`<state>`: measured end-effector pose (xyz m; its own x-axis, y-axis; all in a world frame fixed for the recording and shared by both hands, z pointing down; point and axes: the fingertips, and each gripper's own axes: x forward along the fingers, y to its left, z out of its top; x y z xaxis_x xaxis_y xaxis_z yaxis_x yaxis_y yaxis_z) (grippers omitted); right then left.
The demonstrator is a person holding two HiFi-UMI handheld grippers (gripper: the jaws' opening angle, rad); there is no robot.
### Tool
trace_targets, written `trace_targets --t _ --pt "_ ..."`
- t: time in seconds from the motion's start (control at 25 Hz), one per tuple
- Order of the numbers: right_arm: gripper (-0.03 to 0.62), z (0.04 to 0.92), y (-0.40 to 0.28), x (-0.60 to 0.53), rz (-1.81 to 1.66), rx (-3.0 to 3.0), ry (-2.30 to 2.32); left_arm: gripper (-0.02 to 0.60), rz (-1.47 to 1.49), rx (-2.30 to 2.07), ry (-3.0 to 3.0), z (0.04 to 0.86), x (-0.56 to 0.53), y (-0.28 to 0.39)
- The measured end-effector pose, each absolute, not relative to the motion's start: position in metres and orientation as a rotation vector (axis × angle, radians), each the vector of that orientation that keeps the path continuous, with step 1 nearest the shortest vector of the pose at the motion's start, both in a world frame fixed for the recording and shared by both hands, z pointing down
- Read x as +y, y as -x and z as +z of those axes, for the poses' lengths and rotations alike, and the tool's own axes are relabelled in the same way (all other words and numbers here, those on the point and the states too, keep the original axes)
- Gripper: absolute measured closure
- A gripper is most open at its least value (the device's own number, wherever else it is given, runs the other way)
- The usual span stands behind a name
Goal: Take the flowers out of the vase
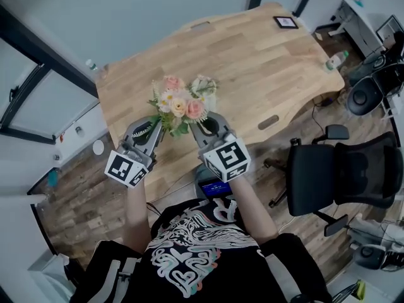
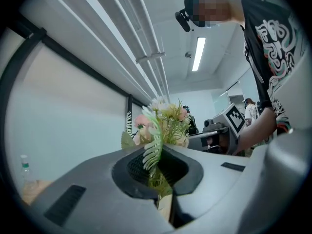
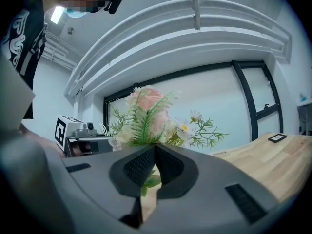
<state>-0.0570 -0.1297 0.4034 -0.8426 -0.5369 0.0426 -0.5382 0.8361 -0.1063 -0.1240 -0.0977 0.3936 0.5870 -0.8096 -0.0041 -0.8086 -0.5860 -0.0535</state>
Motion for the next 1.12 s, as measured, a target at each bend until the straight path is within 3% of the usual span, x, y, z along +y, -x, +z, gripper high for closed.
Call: trace_targets --t 1.12 --pt "0.588 0.490 0.107 -0.145 0.248 -2.842 -0.728 0.563 0.008 1.677 2.916 0.515 -0.107 0.157"
